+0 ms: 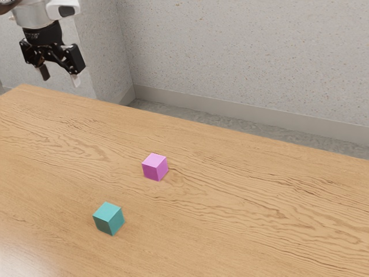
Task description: Pick up the blue block with one arm, and put the blue block on the pink block with one arm
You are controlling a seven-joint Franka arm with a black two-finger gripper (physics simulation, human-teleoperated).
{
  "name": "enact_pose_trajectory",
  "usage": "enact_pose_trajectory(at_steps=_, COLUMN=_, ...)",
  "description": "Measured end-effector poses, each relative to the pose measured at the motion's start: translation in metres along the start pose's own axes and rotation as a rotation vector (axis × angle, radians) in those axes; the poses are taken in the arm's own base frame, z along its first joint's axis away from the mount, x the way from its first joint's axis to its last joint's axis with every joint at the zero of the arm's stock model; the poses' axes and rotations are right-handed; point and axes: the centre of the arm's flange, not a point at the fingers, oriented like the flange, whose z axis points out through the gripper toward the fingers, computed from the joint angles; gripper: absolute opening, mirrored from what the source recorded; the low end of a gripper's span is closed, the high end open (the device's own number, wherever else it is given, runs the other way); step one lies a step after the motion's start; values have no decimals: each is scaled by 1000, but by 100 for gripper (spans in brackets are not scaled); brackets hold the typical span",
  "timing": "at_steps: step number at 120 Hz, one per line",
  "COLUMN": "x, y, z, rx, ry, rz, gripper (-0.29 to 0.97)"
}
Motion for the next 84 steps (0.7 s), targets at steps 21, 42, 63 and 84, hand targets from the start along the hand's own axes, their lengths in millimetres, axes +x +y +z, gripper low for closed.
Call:
enact_pose_trajectory(at_steps=21, x=-48, y=-19, z=-9, rx=-22, ry=55, rz=-52, gripper=68)
enact_pose_trajectory(at_steps=42, x=-68, y=-26, z=42, rx=-71, ry=-65, rz=-113, gripper=68)
enact_pose_trajectory(at_steps=63, x=-72, y=19, z=198, rx=-135, ry=-220, rz=-141, gripper=68)
enact_pose_trajectory(at_steps=84, x=-64, y=37, z=269, rx=-165, ry=-246, rz=-201, gripper=68)
